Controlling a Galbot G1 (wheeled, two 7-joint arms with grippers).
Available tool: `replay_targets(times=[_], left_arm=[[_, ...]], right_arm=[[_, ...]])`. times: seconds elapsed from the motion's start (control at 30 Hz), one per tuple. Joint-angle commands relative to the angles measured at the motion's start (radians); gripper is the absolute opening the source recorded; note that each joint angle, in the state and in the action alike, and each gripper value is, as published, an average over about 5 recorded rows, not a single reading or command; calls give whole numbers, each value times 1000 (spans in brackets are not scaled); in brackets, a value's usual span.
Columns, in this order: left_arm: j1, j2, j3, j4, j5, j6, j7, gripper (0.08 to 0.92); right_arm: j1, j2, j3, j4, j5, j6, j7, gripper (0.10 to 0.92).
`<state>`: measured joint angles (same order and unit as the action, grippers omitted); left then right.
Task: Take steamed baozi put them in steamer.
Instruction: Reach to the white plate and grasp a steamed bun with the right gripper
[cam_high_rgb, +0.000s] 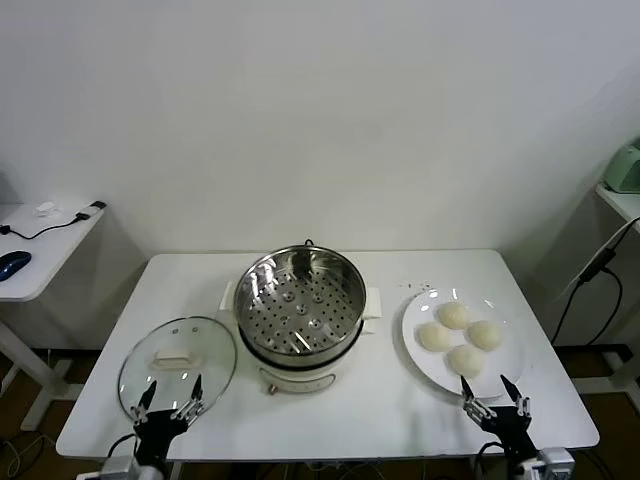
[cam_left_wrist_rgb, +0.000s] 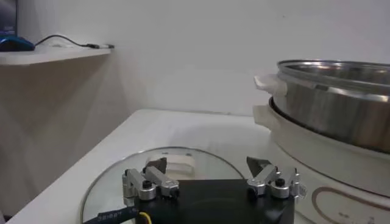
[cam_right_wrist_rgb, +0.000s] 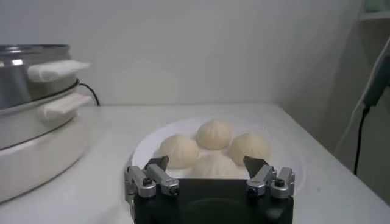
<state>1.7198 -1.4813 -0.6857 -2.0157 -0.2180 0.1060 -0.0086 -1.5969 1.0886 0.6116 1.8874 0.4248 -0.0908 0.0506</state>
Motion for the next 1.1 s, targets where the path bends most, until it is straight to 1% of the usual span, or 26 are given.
replay_targets(times=[0.03,0.1,0.17,0.33,0.43,0.57,0.67,0.8,0.87,0.93,1.1], left_arm=[[-5,1,7,-1,-2,4,2,823],[-7,2,11,2,-1,2,2,823],[-8,6,16,5,-1,0,3,823],[-11,14,25,15,3,-9,3,823],[-16,15,25,21,3,-12,4,823],[-17,16,24,27,6,-17,5,823],[-16,16,25,33,12,-24,5,823],[-11,13,25,38,21,-32,5,823],[-9,11,25,39,24,-34,6,823],[-7,10,25,38,27,-37,6,823],[-8,6,25,39,26,-40,7,823]], right_arm=[[312,-135,-35,-68,-38,-145,1,823],[401,-190,-68,-115,-67,-161,-39,823],[509,-274,-134,-179,-98,-177,-113,823],[752,-506,-353,-322,-176,-184,-377,823],[900,-611,-506,-416,-239,-122,-615,823],[1182,-680,-798,-554,-309,56,-917,823],[1452,-684,-1078,-645,-333,163,-1081,823],[1796,-629,-1470,-761,-327,214,-1199,823],[1947,-577,-1669,-823,-325,213,-1228,823],[2046,-524,-1806,-874,-316,204,-1236,823],[2110,-423,-1967,-927,-238,140,-1228,823]])
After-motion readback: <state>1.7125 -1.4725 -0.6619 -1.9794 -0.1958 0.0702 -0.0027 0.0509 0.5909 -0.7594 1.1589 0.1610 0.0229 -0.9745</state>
